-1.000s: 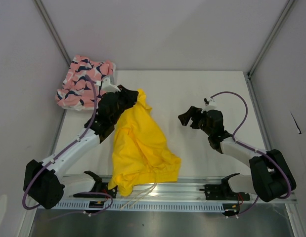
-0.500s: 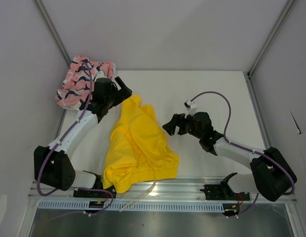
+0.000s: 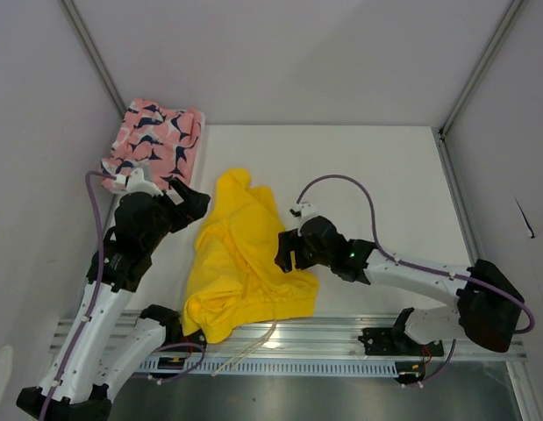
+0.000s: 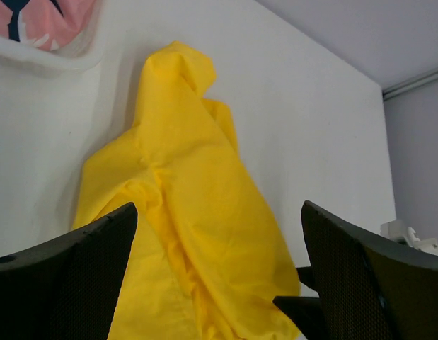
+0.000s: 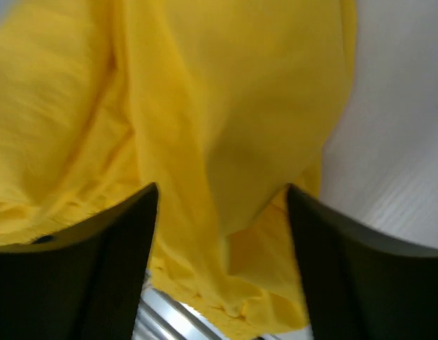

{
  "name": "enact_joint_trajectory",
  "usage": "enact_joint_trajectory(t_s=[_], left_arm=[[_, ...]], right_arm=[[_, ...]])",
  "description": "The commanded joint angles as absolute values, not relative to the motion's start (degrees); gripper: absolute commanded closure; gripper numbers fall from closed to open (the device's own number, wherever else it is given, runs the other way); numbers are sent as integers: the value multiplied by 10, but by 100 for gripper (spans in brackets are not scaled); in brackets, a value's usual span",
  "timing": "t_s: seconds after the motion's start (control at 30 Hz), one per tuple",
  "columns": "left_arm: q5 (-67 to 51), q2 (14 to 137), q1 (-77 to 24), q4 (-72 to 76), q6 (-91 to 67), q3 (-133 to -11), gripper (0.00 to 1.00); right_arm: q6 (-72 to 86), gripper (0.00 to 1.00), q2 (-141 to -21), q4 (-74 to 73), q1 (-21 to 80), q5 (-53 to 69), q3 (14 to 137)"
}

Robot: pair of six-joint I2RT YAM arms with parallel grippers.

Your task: Fold and stack the shorts

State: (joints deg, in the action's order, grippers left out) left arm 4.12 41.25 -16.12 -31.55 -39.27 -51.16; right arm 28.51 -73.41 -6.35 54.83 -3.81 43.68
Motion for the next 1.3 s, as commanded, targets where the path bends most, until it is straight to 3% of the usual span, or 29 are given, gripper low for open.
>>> enact_joint_trajectory(t_s=[0.0,0.03,0.07,0.17,0.2,0.23,0.37,0.53,0.6,0.63,0.67,0.7,0.73,0.83,1.07,1.27], left_arm=[[51,404,-163,-391,-334,-513,1],[55,402,-163,-401,-325,-524,1],[62,400,-163,-409,-317,-526,1],[87,388,-162,-438,-286,-533,1],[90,384,-163,-441,-280,-532,1],[93,375,-163,-444,-273,-531,1],[97,355,-163,-440,-245,-520,1],[101,349,-162,-439,-236,-524,1],[98,351,-163,-441,-230,-524,1],[99,351,-163,-442,-228,-524,1],[102,351,-163,-444,-223,-524,1],[105,351,-163,-446,-222,-523,1],[105,351,-163,-447,-220,-523,1],[96,350,-163,-444,-219,-521,1],[19,345,-163,-431,-248,-495,1],[-63,342,-166,-382,-286,-454,1]], right_arm=[[302,39,-792,-143,581,-105,474],[305,45,-810,-157,583,-116,486],[312,57,-846,-190,584,-126,515],[309,76,-902,-244,573,-178,568],[307,92,-910,-253,563,-189,578],[302,100,-918,-264,535,-198,591],[252,100,-924,-285,430,-200,652],[182,99,-1044,-364,296,-209,876],[179,89,-1092,-396,271,-228,940],[180,73,-1097,-411,268,-240,982],[182,29,-1096,-429,272,-256,990],[184,10,-1087,-429,276,-280,987],[179,4,-1054,-414,282,-281,957],[162,2,-952,-351,313,-230,871],[224,12,-747,-301,386,-186,602],[333,11,-616,-317,379,-194,497]])
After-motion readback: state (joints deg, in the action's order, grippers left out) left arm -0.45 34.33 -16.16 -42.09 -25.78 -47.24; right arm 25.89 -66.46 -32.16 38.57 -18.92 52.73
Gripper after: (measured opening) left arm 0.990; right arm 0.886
